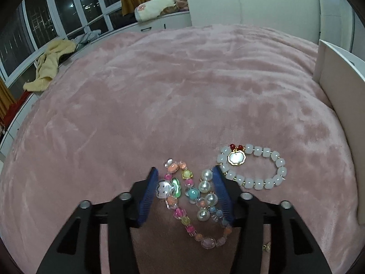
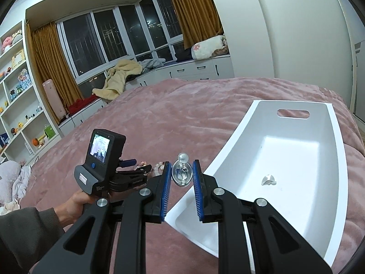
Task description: Organize jewelry
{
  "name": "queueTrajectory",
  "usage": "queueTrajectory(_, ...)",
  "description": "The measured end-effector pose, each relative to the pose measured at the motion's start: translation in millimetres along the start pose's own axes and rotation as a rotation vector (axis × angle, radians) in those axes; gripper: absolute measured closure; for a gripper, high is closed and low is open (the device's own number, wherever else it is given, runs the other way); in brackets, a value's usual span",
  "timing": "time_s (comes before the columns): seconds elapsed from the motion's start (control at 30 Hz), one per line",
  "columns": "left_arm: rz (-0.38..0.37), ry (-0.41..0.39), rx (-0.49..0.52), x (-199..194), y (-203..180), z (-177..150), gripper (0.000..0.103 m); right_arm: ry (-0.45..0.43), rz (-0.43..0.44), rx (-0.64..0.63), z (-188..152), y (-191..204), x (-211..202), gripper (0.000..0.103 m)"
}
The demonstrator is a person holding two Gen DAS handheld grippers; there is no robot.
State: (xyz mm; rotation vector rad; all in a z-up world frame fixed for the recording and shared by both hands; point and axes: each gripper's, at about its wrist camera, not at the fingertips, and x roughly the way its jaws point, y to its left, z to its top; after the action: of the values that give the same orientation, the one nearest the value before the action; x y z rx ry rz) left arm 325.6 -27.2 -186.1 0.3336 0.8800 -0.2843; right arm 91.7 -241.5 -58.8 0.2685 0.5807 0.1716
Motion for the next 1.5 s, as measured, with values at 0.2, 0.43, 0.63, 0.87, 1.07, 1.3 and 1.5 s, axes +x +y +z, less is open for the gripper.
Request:
queueTrajectory(0.2,-0.001,0.004,-0.004,9,3,-2,0.041,0.004,0.003,0.002,-1,-2,2,0.083)
queueTrajectory(0.43,-0.069,0.001,0.006,12,3,-8,0.064,0.01,0.003,0.01,0,-1,5,0.083)
queueTrajectory(0.63,-0.087,-0.02,0.011,-5,8,-8,0.077,0.011,0.007,0.012,-1,-2,9,0.083)
queueTrajectory(0.87,-0.093,-0.047,0.023,-24,13,-2,0.083,0.004,0.009,0.019,-1,-5,9,0.083)
queueTrajectory(1.07,-0.093,-0.088,0.037,-49,15,13,0.083,0.0,0.006,0.02,-3,-4,8,0.083)
queueTrajectory(1.3,-0.115,-0.143,0.047,-83,13,33,0.088,-0.023,0.003,0.03,0,-7,0,0.083)
queueTrajectory(1.5,-0.127,-0.202,0.069,-116,2,56,0.088,-0.049,-0.006,0.045,8,-14,-13,0.083)
